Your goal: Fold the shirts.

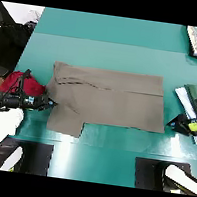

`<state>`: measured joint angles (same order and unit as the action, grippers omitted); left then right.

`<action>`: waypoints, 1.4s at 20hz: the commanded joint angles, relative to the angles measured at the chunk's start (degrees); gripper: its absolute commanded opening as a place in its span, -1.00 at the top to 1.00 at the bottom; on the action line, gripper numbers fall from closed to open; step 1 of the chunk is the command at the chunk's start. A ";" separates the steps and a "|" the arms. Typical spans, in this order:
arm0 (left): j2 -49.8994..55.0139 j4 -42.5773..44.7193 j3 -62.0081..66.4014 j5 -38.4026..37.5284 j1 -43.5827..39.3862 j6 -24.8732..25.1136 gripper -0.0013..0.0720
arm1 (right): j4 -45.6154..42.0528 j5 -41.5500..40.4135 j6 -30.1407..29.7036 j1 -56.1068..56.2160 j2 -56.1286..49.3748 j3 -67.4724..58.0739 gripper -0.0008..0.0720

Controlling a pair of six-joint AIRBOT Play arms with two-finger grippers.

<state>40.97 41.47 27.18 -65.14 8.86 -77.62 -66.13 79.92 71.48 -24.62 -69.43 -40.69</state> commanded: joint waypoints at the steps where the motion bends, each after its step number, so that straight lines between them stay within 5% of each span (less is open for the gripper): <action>1: 0.02 -0.13 0.92 0.09 0.00 0.31 0.88 | 3.02 -4.57 -1.66 0.63 0.17 6.78 -0.27; 5: 0.02 -0.11 0.92 -0.33 0.00 0.33 0.88 | 3.48 -4.17 -1.66 5.05 0.20 7.10 -0.21; 8: 0.02 0.20 0.94 -3.34 0.00 0.83 0.89 | 2.56 -2.12 -3.32 6.54 0.55 7.10 0.86; 9: 0.02 1.44 1.38 -5.46 0.00 1.03 0.89 | 1.31 -1.53 -3.41 6.54 1.68 7.10 0.93; 15: -7.65 3.61 4.61 -15.87 -2.12 -3.65 0.89 | -14.88 7.48 -2.73 6.51 18.56 6.80 0.94; 18: -9.40 3.52 5.53 -18.43 -4.83 -6.56 0.89 | -15.72 8.57 -1.99 6.54 26.16 5.90 0.94; 22: -4.57 3.52 10.45 -11.17 -4.83 -5.53 0.89 | -8.07 5.95 -1.66 6.95 25.86 -2.62 0.94; 28: 13.51 3.23 19.28 2.27 -4.83 -1.27 0.88 | -3.87 -3.06 0.31 14.01 8.57 -15.02 0.94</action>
<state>46.81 44.84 42.44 -70.24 4.10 -80.40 -71.90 81.34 70.30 -13.41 -53.89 -50.04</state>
